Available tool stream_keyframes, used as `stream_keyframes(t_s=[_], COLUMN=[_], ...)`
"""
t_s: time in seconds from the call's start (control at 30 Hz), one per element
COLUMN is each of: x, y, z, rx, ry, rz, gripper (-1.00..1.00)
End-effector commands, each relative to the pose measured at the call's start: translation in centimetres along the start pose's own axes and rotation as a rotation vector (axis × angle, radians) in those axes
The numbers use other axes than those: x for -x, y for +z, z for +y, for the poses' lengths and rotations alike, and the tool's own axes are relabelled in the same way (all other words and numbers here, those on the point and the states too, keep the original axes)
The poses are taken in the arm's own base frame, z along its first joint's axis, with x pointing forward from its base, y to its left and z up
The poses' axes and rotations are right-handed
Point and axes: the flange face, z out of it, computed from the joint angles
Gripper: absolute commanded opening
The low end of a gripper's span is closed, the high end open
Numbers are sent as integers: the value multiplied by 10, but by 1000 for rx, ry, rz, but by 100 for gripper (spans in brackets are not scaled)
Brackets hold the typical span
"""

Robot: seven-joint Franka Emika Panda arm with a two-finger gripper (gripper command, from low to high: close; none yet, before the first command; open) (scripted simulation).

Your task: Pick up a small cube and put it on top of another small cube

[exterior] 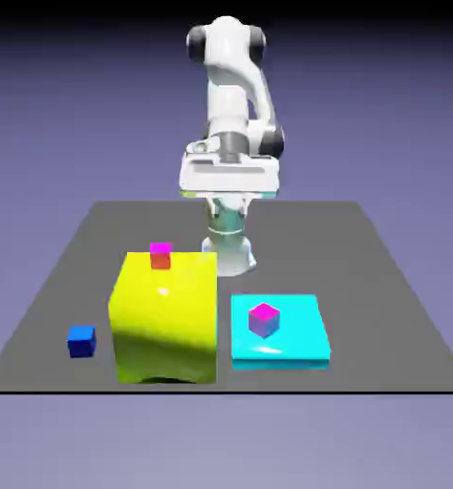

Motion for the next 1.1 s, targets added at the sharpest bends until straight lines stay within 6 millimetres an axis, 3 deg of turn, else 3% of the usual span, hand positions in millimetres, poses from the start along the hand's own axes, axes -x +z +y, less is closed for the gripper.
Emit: stream_keyframes(t_s=[0.0, 0.3, 0.57, 0.83, 1.07], x=[-12, -71, -103, -112, -100], y=[-1, -21, -28, -22, -5], z=[5, 71, 144, 225, 297], rx=[17, 11, -47, -158, -300], ry=[-7, -118, -216, -312, -395], rz=[-10, -82, -174, -273, -352], gripper=[0, 0, 0, 0, 0])
